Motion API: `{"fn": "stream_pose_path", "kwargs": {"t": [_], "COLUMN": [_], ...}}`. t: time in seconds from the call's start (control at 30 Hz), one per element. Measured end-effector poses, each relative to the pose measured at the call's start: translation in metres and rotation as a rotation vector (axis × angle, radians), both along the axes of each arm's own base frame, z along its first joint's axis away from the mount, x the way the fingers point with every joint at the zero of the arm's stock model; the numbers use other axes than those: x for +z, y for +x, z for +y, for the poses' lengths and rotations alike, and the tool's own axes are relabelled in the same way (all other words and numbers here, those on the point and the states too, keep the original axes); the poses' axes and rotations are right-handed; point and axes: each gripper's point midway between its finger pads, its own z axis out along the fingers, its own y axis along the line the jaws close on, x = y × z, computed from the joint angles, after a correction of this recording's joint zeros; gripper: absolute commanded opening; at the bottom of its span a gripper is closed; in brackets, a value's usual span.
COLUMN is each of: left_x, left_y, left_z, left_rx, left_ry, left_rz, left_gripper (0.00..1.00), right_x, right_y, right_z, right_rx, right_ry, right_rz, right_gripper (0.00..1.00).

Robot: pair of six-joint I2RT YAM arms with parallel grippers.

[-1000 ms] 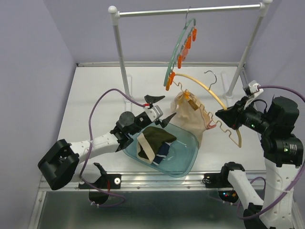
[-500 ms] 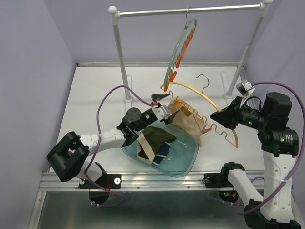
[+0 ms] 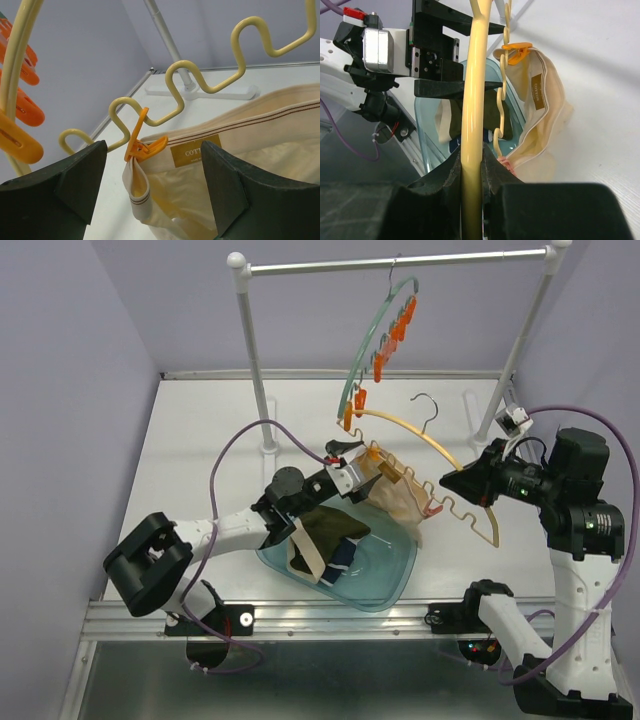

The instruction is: Remove the underwear clipped to the hanger

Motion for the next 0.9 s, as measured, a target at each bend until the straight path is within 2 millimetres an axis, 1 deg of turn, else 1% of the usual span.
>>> {"fn": "stream_pose_path", "kwargs": {"t": [0.2,0.3,0.4,0.6,0.73,0.9], "left_x": [0.005,0.008,0.004,-0.001,-0.011,-0.014], "left_y": [0.000,0.000,-0.001,-0.001,-0.001,0.000], "left_z": [0.003,0.006,0.007,0.008,0.010,0.010], "left_rx": [0.032,0.043,0.046,0.046,0.056,0.062], "left_ry": [-0.008,-0.017,-0.012,-0.012,0.007,0.018], "left_rz": [0.000,-0.001,0.011,0.039,0.053,0.054], "left_gripper": [0.83,0.77,0.75,0.74,0.75,0.76], "right_x": [0.001,0.003,0.004,0.004,0.005,0.002], "right_y": [0.000,0.000,0.001,0.002,0.001,0.000], "right_z": [0.001,0.002,0.002,0.003,0.004,0.006], "right_rx": [-0.003,0.000,0.002,0.003,0.011,0.027], "right_ry": [0.012,0.020,0.026,0.032,0.037,0.047], "right_rz": [0.008,0.010,0.010,0.012,0.014,0.028], "right_gripper": [0.00,0.01,0.01,0.00,0.00,0.01]}}
